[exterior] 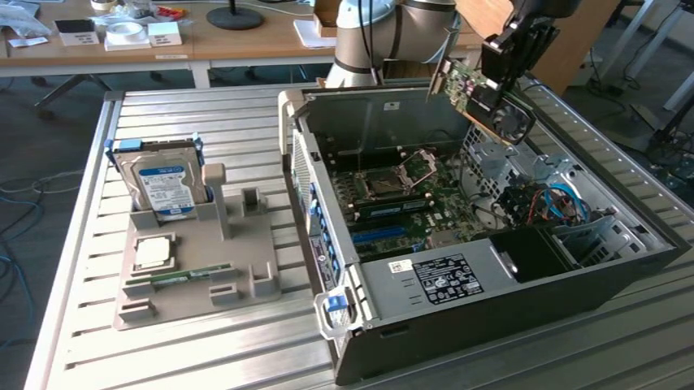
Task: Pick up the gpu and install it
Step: 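Insert the gpu into the slot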
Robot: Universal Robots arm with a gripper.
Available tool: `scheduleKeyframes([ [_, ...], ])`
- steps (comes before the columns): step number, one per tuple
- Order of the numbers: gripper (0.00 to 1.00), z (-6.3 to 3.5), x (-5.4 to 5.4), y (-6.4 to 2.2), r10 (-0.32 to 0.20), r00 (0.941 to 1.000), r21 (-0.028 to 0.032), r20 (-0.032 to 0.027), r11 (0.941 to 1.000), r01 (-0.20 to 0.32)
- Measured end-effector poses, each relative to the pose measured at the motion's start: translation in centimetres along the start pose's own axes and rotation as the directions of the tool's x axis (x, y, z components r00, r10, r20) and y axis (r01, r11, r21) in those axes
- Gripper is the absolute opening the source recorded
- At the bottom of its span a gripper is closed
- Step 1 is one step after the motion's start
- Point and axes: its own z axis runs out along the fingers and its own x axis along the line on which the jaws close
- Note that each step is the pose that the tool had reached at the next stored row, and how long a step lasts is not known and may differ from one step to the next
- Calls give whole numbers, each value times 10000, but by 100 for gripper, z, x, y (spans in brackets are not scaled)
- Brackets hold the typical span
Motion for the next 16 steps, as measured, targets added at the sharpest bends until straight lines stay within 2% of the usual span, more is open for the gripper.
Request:
scheduleKeyframes([
  [9, 27, 0, 0, 0, -48, 10000, -1, -1, 10000, 48],
  [16, 27, 1, 0, 0, -628, 9980, -13, -16, 9980, 627],
])
